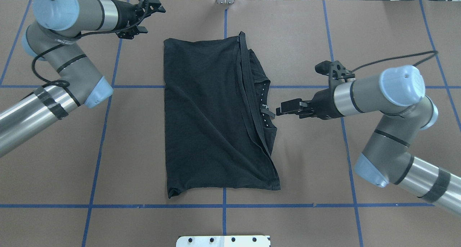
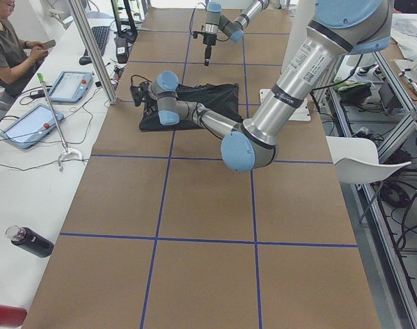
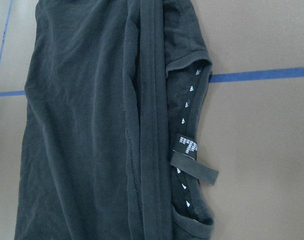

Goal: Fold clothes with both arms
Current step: 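Open the left gripper and raise it away from the shirt, then move the right gripper onto the shirt's folded side edge to grasp it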

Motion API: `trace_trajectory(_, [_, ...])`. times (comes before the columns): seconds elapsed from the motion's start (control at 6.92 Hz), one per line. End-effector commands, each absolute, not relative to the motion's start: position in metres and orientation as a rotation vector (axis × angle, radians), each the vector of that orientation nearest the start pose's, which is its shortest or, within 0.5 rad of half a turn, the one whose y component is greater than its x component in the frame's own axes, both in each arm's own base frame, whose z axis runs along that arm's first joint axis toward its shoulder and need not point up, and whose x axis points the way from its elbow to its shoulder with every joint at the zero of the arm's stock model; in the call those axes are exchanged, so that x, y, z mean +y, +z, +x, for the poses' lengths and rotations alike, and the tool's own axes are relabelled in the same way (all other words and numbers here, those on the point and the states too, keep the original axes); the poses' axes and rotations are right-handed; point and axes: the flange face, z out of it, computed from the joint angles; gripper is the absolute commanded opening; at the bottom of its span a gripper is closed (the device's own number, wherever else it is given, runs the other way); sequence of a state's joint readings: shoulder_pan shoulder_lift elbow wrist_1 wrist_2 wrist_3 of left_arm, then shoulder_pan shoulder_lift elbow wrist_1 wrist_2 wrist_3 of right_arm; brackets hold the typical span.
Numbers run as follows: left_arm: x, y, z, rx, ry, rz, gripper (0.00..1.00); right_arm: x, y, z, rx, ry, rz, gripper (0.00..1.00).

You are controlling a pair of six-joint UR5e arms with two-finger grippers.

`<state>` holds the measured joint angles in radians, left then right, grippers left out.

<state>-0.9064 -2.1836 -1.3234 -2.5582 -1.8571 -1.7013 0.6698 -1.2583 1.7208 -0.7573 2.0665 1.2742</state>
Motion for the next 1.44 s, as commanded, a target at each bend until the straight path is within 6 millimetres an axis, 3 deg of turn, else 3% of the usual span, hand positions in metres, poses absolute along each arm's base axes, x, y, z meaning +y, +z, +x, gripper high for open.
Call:
trace_trajectory(0.0, [-0.595, 0.292, 0.336, 1.37, -0.637, 0.253, 1.0, -0.437, 0.276, -0.462, -1.177, -0.069, 0.26, 1.0])
trace_trajectory(0.14, [-0.584, 0.293, 0.328, 1.379, -0.629, 0.252, 1.0, -0.424, 0.28, -0.482, -1.119, -0.094, 0.303, 0.99])
trace_trajectory(0.29, [-0.582, 0.289, 0.328, 1.386, -0.626, 0.251, 1.0, -0.417, 0.283, -0.497, -1.052, -0.131, 0.339, 0.92])
trace_trajectory(0.58, [-0.579, 0.295, 0.328, 1.384, -0.618, 0.229, 1.0, -0.421, 0.271, -0.509, -0.946, -0.228, 0.367, 0.75])
trace_trajectory(0.87, [-0.579, 0.298, 0.33, 1.38, -0.619, 0.223, 1.0, -0.41, 0.278, -0.528, -0.914, -0.242, 0.372, 0.59])
trace_trajectory(1.3, [-0.579, 0.299, 0.33, 1.379, -0.62, 0.222, 1.0, -0.41, 0.291, -0.543, -0.862, -0.261, 0.395, 0.48])
